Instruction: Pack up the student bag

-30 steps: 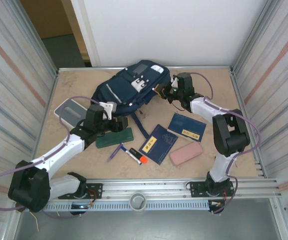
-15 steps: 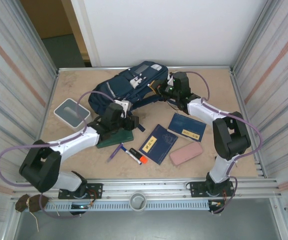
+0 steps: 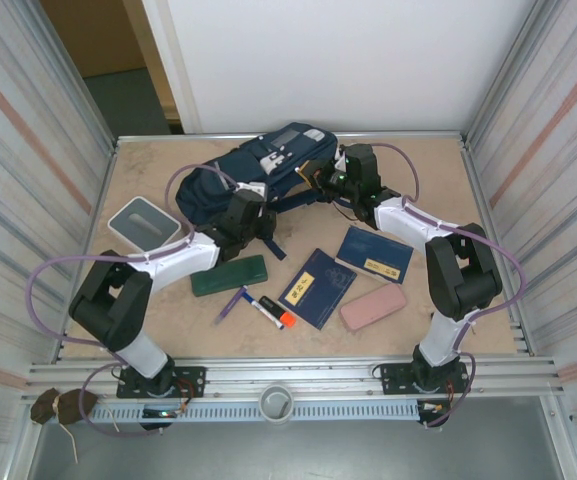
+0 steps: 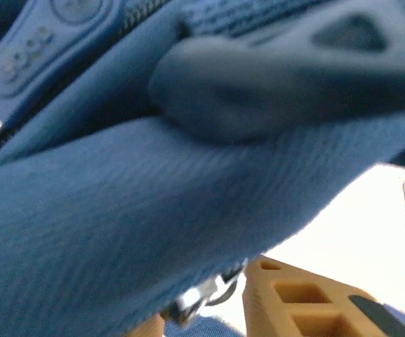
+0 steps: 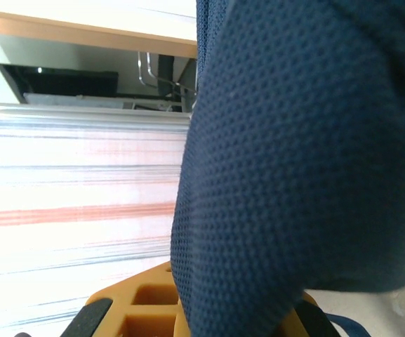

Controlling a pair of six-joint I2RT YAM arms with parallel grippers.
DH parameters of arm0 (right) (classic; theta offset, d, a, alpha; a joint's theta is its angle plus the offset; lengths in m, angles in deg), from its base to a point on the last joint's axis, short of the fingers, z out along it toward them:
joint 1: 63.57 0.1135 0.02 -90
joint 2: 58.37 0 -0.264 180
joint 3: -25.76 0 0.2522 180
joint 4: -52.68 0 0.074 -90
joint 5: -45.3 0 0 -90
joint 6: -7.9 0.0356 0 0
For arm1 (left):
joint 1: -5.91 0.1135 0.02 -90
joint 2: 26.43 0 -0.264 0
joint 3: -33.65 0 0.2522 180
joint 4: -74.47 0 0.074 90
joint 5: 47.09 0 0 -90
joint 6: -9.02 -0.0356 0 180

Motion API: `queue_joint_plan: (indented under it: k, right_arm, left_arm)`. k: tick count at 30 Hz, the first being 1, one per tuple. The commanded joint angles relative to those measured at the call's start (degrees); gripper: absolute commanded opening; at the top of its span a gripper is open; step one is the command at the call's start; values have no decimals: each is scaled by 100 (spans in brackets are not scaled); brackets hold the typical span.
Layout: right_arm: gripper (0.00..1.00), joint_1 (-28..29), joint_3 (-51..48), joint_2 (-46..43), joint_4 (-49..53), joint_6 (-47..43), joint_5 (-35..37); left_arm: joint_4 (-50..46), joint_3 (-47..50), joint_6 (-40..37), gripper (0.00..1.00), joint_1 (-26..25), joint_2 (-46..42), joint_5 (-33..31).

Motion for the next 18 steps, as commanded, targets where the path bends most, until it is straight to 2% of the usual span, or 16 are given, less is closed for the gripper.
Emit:
queue_joint_plan:
  k: [1, 8, 15, 18]
  right_arm:
    - [0, 11, 26, -154, -362, -112, -51]
    - [0, -220, -287, -329, -18, -455, -7]
    - [0, -549, -459, -438, 158, -772, 6]
    - [0, -681, -411, -445, 307, -883, -48]
  left_arm:
    - [317, -344, -97, 25, 21, 91, -190]
    - [417, -165, -39, 0, 262, -65, 69]
    - [105, 135, -176, 0, 726, -436, 1154]
    - [-109, 266, -284, 0, 917, -543, 1392]
